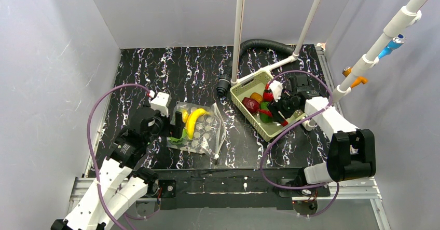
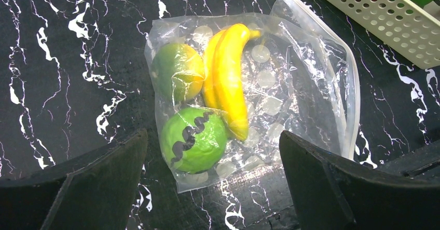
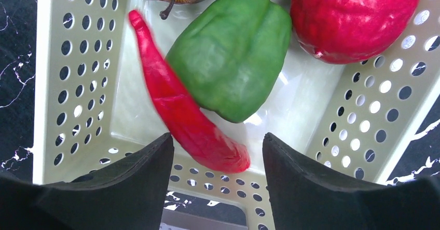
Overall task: Open the zip-top bag and remove the fake food
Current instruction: Place the fake vegetable in the bin.
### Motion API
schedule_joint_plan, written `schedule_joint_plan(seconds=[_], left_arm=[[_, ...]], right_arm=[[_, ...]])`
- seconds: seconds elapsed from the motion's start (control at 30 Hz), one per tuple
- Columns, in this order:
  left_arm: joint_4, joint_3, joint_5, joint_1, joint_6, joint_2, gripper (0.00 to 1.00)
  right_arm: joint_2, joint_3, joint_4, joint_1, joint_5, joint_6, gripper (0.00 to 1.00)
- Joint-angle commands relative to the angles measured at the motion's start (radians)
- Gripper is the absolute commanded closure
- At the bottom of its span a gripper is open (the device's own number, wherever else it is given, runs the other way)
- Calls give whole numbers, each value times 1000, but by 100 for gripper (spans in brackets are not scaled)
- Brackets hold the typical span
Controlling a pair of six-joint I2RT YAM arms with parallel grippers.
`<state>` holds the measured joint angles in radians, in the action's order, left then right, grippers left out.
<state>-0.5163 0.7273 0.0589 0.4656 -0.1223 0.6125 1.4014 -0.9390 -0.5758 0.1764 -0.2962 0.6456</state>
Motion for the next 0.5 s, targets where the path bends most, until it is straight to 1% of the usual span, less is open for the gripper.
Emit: schedule_joint_plan(seconds=[0.0,0.47], left_arm=[[10,-8,-12,-7,15,-14,2],[10,-8,-17,-7,16,-13,2]], right_arm=[[-28,-25,7,-8,-38,-11,29],[-89,-15,-2,-20,-127,1,29]])
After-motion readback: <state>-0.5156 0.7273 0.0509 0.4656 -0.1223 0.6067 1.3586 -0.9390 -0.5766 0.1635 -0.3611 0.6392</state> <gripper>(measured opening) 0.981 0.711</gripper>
